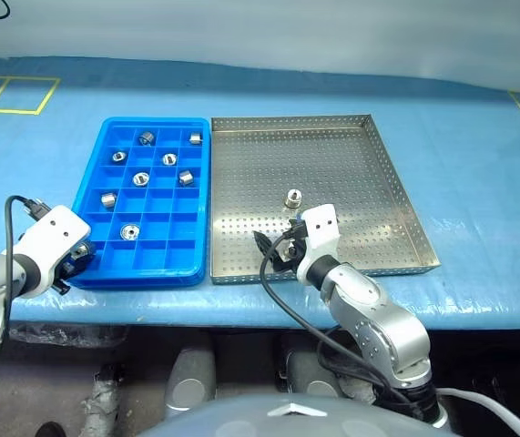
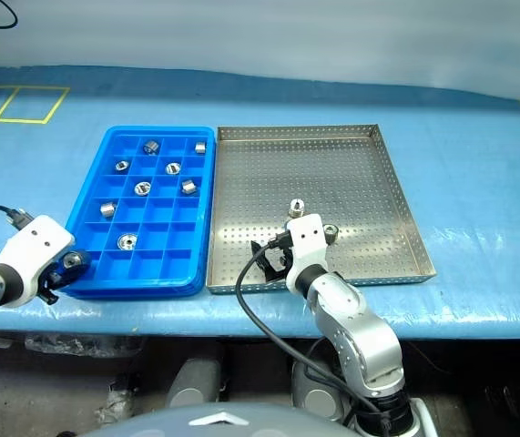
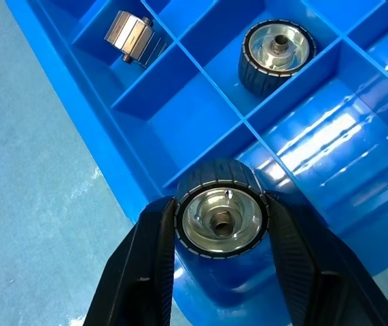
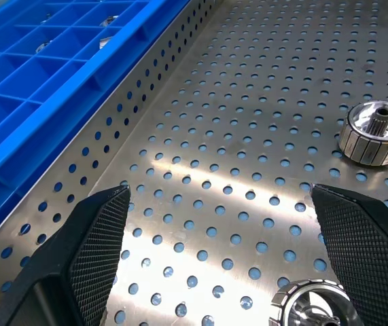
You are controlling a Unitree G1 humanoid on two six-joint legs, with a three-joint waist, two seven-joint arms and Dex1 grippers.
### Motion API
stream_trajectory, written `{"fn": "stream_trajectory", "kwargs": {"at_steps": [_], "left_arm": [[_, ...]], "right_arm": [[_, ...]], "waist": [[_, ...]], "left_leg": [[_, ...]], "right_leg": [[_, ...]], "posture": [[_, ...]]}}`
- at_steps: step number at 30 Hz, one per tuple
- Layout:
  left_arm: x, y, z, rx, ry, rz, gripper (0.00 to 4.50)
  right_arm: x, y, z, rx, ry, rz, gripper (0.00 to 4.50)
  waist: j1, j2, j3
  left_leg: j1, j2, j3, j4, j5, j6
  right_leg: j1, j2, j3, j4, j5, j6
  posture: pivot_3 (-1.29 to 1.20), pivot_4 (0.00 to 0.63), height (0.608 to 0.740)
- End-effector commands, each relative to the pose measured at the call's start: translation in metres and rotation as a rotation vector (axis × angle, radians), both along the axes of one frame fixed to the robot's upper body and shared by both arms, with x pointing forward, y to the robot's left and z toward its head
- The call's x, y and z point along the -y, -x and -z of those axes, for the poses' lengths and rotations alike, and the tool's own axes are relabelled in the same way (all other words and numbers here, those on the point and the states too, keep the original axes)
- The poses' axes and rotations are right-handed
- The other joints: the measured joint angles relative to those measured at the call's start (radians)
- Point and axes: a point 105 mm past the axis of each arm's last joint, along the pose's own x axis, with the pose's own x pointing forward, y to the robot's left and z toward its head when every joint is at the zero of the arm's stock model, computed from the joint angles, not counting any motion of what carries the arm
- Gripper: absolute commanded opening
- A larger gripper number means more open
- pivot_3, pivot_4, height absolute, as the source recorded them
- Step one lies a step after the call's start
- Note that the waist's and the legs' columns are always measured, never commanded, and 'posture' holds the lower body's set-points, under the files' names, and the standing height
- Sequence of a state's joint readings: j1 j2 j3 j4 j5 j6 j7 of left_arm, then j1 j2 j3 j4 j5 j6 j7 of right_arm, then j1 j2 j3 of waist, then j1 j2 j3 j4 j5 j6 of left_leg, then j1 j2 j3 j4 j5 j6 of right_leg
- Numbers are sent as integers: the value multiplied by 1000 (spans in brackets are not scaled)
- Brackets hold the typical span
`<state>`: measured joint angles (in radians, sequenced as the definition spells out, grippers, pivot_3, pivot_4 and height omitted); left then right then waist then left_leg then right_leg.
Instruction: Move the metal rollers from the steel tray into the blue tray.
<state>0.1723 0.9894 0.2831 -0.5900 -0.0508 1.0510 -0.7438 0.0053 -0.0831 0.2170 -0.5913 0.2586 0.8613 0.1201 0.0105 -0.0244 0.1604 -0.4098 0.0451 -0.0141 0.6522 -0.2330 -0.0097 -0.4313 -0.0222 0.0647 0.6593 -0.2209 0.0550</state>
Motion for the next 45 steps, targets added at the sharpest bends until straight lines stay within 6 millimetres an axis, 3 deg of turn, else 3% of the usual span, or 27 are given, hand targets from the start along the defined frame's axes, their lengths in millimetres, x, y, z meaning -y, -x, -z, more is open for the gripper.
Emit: {"fn": "stream_trajectory", "kwargs": {"at_steps": [1, 3, 7, 11, 15, 20, 25, 29, 36, 45], "left_arm": [[2, -2, -1, -7, -8, 29, 2467], [9, -7, -7, 29, 25, 58, 3042], [46, -28, -40, 199, 253, 170, 4356], [96, -39, -78, 345, 492, 364, 4356], [125, -54, -90, 429, 648, 399, 4356], [162, -73, -66, 504, 743, 340, 4356], [184, -75, -39, 584, 798, 317, 4356], [187, -62, -21, 599, 804, 332, 4356], [177, -48, -9, 645, 823, 267, 4356], [192, -27, 4, 586, 806, 423, 4356]], "right_arm": [[2, 1, -10, 35, -12, 15, 4500], [3, 2, -10, 35, -11, 21, 4500], [5, 2, -11, 40, -13, 34, 4500], [12, 1, -18, 61, -16, 59, 4500], [23, -2, -28, 97, -10, 96, 4500], [37, -13, -42, 143, 29, 126, 4500], [45, -38, -35, 97, 92, 199, 4500], [41, -59, -28, 67, 124, 204, 4500], [22, -92, -22, 38, 117, 164, 4500], [5, -111, -19, 31, 97, 119, 4500]], "waist": [[-1, 0, 0], [-3, 0, 0], [4, -2, -1], [1, -3, -1], [-11, -3, -1], [-24, -3, -1], [-39, -3, -2], [-51, -2, -2], [-53, -2, -2], [-45, -2, -1]], "left_leg": [[0, 0, 0, 0, 0, 0], [0, 0, 1, -1, 0, 0], [0, 0, 0, 0, 0, -1], [-1, -1, 0, 2, 1, -2], [0, -2, 0, 3, 1, -2], [0, -3, 0, 5, 1, -2], [0, -3, 0, 6, 1, -2], [0, -2, 0, 6, 1, -2], [-1, -2, 1, 6, 1, -2], [-1, -2, 1, 6, 1, -1]], "right_leg": [[0, 0, 0, 0, 0, 0], [0, 0, 0, 0, 0, 0], [0, 0, 0, 0, 0, 0], [1, 0, 0, 0, 1, 1], [3, 0, 1, 0, 2, 4], [4, 0, 3, 0, 4, 6], [4, 1, 4, 1, 5, 5], [3, 1, 4, 1, 5, 4], [3, 1, 5, 0, 5, 5], [3, 1, 4, 0, 5, 5]], "posture": [[119, 150, 740], [119, 150, 740], [93, 150, 740], [68, 150, 740], [54, 150, 740], [10, 150, 740], [-10, 150, 740], [-20, 150, 740], [26, 150, 740], [48, 150, 740]]}}
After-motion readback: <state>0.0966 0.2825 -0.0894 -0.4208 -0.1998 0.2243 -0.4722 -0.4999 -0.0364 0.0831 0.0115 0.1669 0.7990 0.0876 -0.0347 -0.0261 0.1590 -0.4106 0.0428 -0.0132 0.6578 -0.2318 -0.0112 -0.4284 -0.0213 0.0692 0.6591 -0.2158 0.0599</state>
